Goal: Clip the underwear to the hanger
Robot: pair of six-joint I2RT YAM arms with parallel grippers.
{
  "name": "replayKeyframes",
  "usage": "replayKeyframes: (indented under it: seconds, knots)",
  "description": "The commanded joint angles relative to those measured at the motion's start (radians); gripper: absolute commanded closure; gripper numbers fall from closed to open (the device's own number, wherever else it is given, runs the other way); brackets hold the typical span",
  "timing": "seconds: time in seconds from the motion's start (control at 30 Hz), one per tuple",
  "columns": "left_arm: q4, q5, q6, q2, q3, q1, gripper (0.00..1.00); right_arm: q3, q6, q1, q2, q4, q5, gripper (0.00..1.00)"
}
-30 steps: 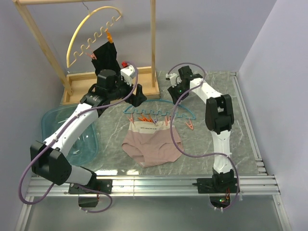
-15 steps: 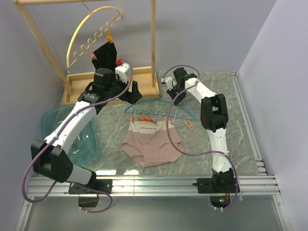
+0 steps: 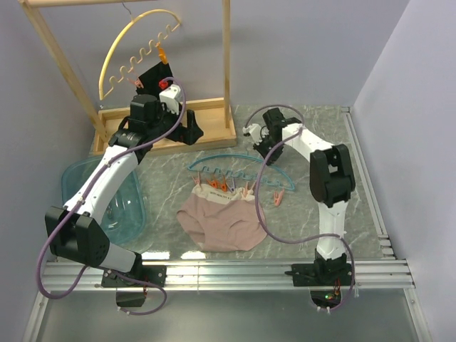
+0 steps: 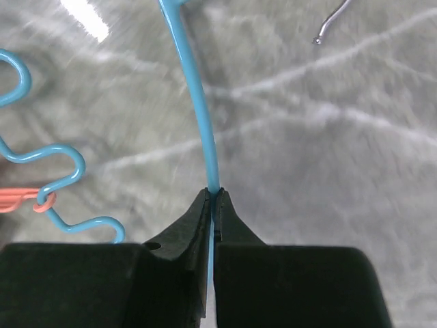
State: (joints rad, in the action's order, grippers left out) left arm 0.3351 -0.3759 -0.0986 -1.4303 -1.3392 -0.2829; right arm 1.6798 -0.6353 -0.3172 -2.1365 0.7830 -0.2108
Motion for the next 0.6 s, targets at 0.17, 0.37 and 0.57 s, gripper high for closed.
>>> replayKeyframes:
  seconds: [0.17, 0.37, 0.57]
  knots:
    - [-0.01, 0.002, -0.006, 0.024, -0.005, 0.002, 0.01, -0.196, -0.086, -0.016, 0.323, -0.18, -0.033, 1.0]
    - [0.148, -0.076, 0.054, -0.042, -0.103, 0.025, 0.01, -0.38, -0.133, -0.031, 0.513, -0.369, -0.029, 1.0]
    - [0.234, -0.299, 0.098, -0.107, -0.21, 0.083, 0.01, -0.52, -0.187, -0.055, 0.688, -0.536, -0.021, 1.0]
